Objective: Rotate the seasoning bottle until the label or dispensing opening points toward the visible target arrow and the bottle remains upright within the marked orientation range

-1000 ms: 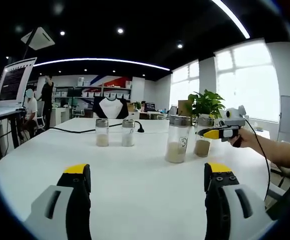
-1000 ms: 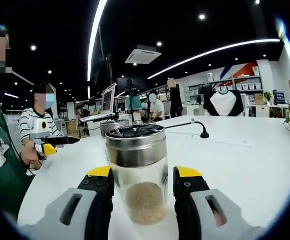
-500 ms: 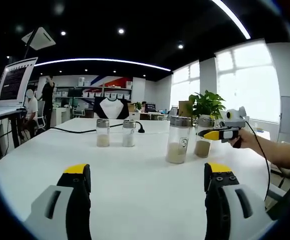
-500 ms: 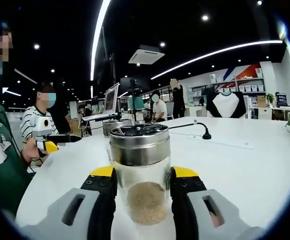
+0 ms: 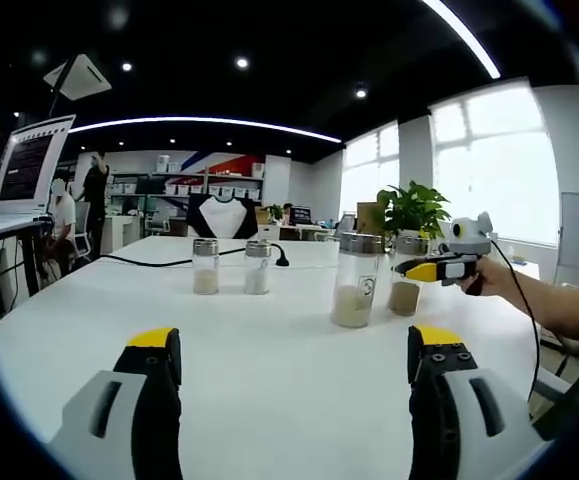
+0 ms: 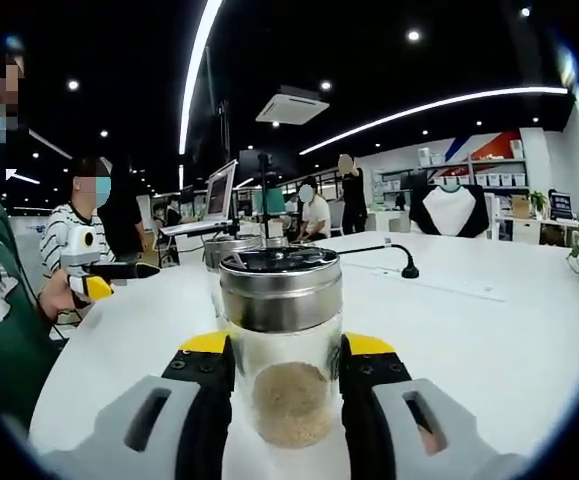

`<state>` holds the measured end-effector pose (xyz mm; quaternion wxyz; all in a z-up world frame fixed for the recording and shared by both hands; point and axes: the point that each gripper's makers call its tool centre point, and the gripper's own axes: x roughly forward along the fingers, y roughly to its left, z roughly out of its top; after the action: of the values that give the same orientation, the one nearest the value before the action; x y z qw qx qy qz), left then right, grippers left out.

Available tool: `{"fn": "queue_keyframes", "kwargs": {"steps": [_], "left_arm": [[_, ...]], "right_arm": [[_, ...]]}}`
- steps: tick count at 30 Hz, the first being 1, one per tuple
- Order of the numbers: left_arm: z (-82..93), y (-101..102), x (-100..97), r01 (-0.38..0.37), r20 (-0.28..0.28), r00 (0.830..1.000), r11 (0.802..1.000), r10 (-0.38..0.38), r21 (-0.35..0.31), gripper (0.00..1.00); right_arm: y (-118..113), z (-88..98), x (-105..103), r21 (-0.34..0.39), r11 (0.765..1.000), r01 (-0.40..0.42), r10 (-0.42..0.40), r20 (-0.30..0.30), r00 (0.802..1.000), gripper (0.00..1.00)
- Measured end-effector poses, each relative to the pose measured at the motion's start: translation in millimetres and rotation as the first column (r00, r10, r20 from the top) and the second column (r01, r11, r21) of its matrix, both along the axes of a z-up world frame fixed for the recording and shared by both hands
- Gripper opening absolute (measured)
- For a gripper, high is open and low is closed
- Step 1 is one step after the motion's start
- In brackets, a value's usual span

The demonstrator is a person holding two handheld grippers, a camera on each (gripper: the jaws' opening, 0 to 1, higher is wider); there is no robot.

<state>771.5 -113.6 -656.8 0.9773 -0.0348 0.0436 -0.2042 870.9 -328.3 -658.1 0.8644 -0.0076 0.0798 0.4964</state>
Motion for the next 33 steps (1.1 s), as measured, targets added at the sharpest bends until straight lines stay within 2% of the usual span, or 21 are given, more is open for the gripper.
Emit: {"fn": "queue_keyframes", "kwargs": {"steps": [22, 28, 33], "left_arm": [[0.8, 1.0, -0.5, 0.001, 0.003, 1.000, 1.000, -0.001, -0.004, 0.99], [1.8, 0.5, -0.9, 0.004, 0.005, 1.000, 1.000, -0.004, -0.016, 0.99], [1.9, 0.3, -1.0, 0.004, 0.006, 1.000, 1.000, -0.003, -0.012, 0.99]], "right_arm": [[-0.7, -0.7, 2.7, -0.006, 0.995, 0.098, -0.098, 0.020, 0.995, 0.39], [-2.1, -0.6, 4.8, 0.009, 0.989, 0.147, -0.147, 0.017, 0.989, 0.39], [-0.8, -0.8, 5.2, -0.013, 0.982, 0.190, -0.190, 0.013, 0.982, 0.39]]}}
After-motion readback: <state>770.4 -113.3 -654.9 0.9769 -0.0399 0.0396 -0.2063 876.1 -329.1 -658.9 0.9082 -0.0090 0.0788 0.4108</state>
